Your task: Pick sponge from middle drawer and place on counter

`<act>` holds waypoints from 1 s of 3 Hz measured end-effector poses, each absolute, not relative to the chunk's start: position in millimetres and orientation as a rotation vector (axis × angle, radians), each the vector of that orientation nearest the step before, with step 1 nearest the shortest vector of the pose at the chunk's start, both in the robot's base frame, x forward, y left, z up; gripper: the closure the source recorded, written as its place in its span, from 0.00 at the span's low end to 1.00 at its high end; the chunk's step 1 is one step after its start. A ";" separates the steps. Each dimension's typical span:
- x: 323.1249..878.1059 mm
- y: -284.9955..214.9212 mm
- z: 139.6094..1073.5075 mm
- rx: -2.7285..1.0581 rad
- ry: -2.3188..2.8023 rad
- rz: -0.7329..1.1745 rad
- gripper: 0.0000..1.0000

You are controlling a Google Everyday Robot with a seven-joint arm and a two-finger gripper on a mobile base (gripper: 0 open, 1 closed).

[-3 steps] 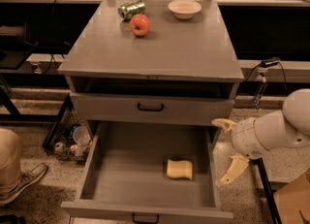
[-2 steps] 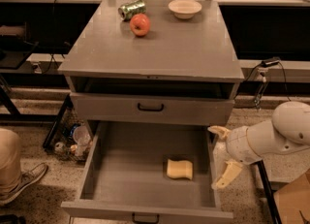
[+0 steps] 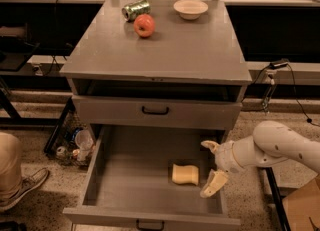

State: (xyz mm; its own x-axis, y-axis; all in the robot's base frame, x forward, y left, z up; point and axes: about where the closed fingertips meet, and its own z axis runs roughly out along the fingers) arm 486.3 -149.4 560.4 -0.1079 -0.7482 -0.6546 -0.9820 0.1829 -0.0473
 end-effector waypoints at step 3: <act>528.5 -164.7 498.2 -1.688 1.865 0.432 0.00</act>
Offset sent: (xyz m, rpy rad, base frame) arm 0.0520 -0.0266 -0.0803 -0.0941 -0.1449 0.0148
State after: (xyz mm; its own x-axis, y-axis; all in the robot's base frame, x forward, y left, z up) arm 528.5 -164.7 498.2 -0.0303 -0.7908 -0.6113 -0.9791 0.1464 -0.1409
